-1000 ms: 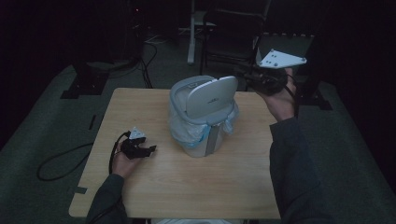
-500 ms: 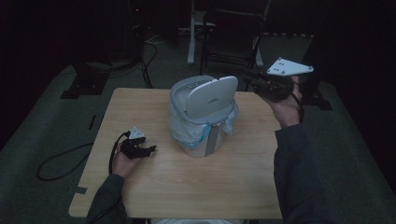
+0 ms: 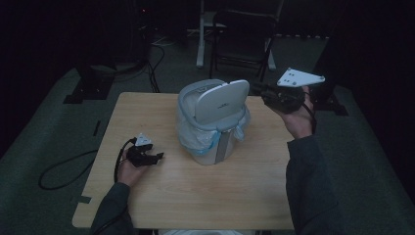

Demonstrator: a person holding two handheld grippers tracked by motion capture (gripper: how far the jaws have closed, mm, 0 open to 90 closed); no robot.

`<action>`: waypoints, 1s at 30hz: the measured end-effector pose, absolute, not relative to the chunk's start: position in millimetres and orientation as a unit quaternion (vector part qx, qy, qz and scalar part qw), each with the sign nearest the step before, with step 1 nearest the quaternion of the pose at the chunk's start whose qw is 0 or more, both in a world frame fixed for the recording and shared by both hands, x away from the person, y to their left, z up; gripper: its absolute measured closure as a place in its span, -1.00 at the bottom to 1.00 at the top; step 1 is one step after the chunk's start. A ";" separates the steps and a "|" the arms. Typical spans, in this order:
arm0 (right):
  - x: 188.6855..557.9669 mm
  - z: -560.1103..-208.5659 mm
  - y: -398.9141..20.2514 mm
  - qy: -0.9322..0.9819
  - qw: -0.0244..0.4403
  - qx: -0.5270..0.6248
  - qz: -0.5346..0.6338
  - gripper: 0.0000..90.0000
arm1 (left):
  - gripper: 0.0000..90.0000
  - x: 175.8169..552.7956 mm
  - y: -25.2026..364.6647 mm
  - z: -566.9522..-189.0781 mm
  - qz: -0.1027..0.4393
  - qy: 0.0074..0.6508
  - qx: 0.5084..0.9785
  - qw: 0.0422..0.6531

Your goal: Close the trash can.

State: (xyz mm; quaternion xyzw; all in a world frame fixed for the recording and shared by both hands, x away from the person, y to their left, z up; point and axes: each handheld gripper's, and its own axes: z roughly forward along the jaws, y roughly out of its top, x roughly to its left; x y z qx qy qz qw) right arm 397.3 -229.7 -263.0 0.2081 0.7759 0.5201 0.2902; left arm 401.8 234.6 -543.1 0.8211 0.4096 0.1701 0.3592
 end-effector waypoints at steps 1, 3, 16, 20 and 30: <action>397.0 -263.4 -228.6 0.778 0.289 0.205 0.519 0.78 | -0.24 401.8 234.6 -543.1 0.170 0.410 0.821 0.360; 397.4 -264.1 -226.6 0.779 0.287 0.204 0.519 0.82 | -0.24 401.8 234.6 -543.1 0.170 0.410 0.821 0.359; 403.8 -265.9 -216.9 0.770 0.273 0.205 0.539 0.96 | -0.24 401.8 234.4 -543.2 0.171 0.410 0.821 0.360; 409.3 -266.3 -211.1 0.770 0.271 0.206 0.540 0.98 | -0.24 401.8 234.3 -543.1 0.171 0.409 0.821 0.359; 431.4 -273.6 -190.5 0.769 0.244 0.216 0.551 1.00 | -0.24 401.9 234.9 -543.0 0.170 0.409 0.822 0.359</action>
